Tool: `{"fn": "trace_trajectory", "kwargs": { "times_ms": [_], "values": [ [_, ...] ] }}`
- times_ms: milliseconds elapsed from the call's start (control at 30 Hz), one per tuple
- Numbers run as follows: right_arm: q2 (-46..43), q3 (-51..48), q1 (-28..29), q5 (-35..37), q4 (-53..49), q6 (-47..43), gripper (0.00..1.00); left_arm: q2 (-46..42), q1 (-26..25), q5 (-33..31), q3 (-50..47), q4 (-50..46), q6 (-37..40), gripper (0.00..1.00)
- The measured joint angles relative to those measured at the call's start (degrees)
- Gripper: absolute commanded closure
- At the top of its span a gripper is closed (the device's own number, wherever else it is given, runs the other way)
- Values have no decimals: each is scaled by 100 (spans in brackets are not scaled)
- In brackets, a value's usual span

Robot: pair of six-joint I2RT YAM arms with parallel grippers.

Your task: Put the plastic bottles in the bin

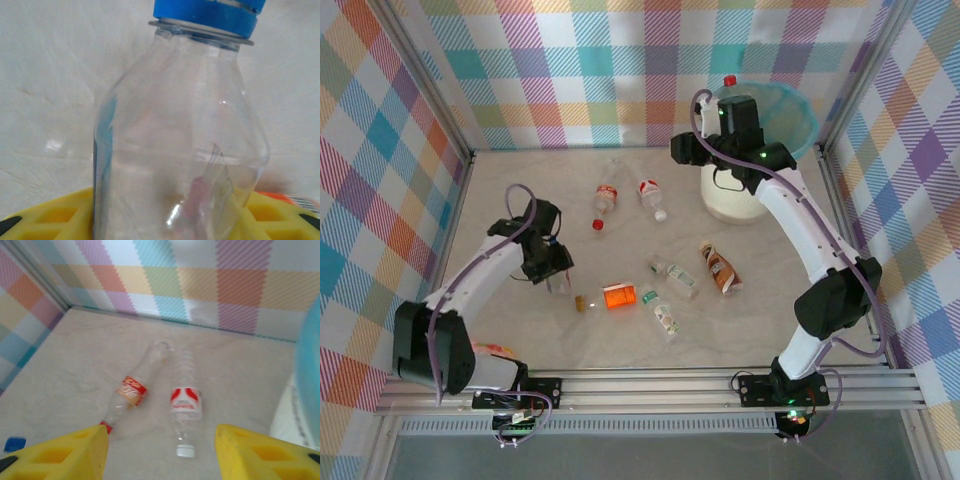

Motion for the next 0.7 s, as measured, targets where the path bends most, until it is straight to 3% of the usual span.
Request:
{"fn": "trace_trajectory", "kwargs": {
  "times_ms": [200, 367, 533, 700],
  "values": [
    [-35, 2, 319, -1174, 391, 140, 42, -929, -173, -339, 769, 39, 758, 50],
    [48, 199, 437, -2706, 970, 614, 42, -1543, -1019, -302, 1097, 590, 1838, 52],
    [411, 992, 664, -3777, 1128, 726, 40, -1434, -1631, -46, 1495, 962, 2734, 54],
    [481, 1237, 914, -4072, 901, 551, 39, -1215, -1954, 219, 1561, 1322, 3047, 54]
  ]
}}
